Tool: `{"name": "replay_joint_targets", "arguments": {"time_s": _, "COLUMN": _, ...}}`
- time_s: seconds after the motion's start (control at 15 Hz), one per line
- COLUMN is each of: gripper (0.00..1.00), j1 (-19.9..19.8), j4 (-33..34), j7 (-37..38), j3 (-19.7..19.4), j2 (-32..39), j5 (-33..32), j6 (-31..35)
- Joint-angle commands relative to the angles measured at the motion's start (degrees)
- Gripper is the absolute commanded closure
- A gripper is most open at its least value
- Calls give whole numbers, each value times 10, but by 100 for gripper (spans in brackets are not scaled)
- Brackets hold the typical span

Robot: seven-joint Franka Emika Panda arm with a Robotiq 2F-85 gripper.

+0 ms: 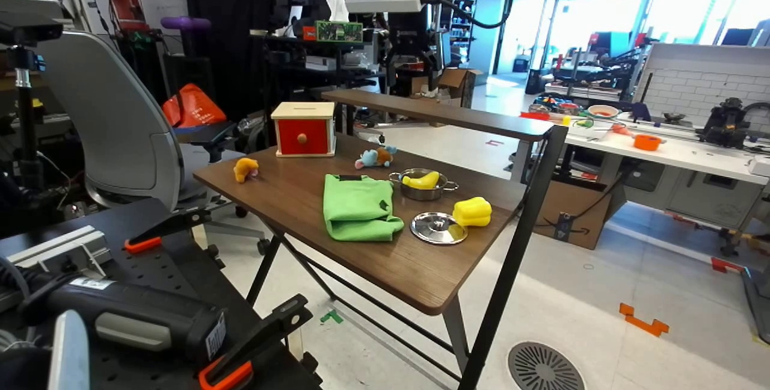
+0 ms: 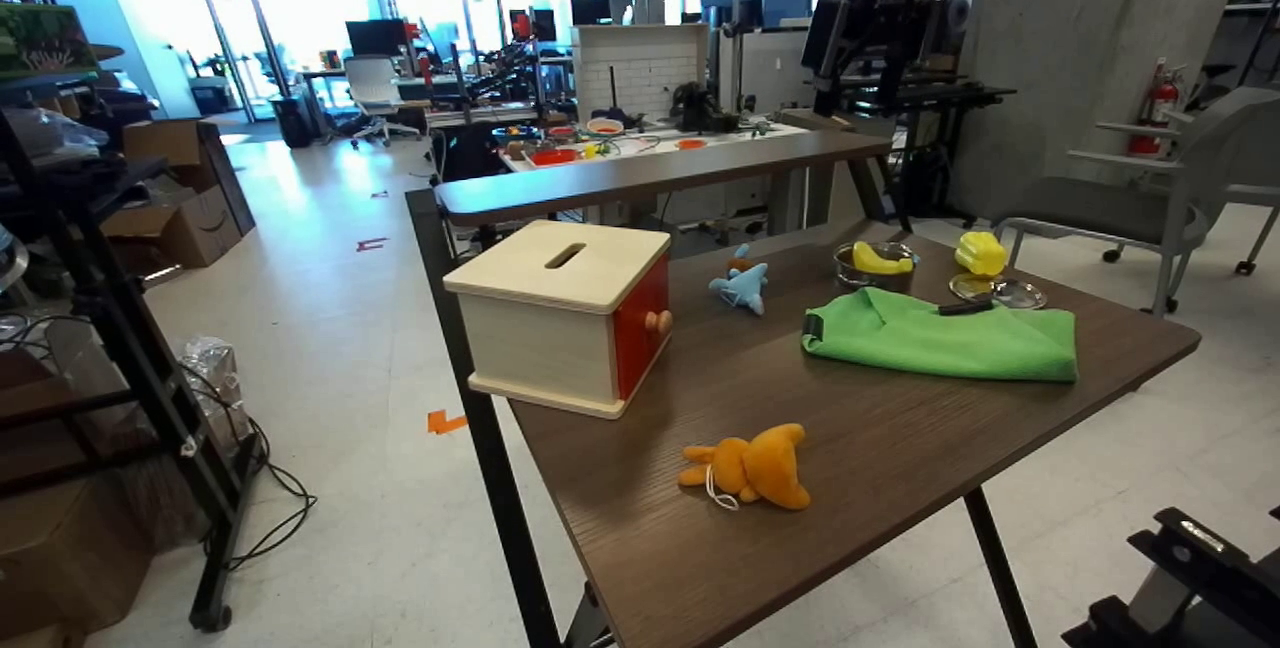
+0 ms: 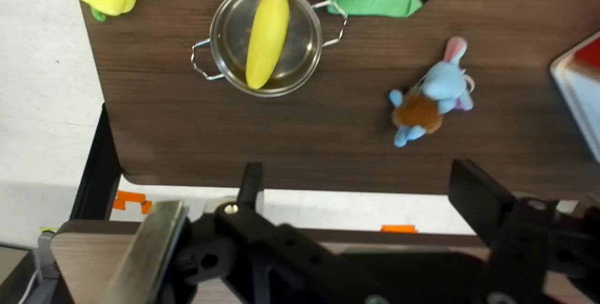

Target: Pick up the yellow pepper and set it down on the upper right side of the table

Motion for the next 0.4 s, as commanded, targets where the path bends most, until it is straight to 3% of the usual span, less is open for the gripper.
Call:
{"name": "replay_joint_targets", "arguments": {"time_s": 0.0, "gripper": 0, "j1": 3, "j4": -143, "j7": -60, "j3": 11, "j2": -110, "j5": -6, "j6": -18}}
{"name": "replay_joint_targets", "arguments": {"time_s": 0.2, "gripper": 0, "j1": 11, "j4": -240, "j7": -85, "j3": 13, "j2": -185, "j5": -20, "j6": -19}}
{"name": "replay_joint_targets", "arguments": {"time_s": 0.33, "gripper": 0, "j1": 22, "j4": -307, "j7": -100, "j3": 7, "j2": -234, "j5": -63, "j6": -41}}
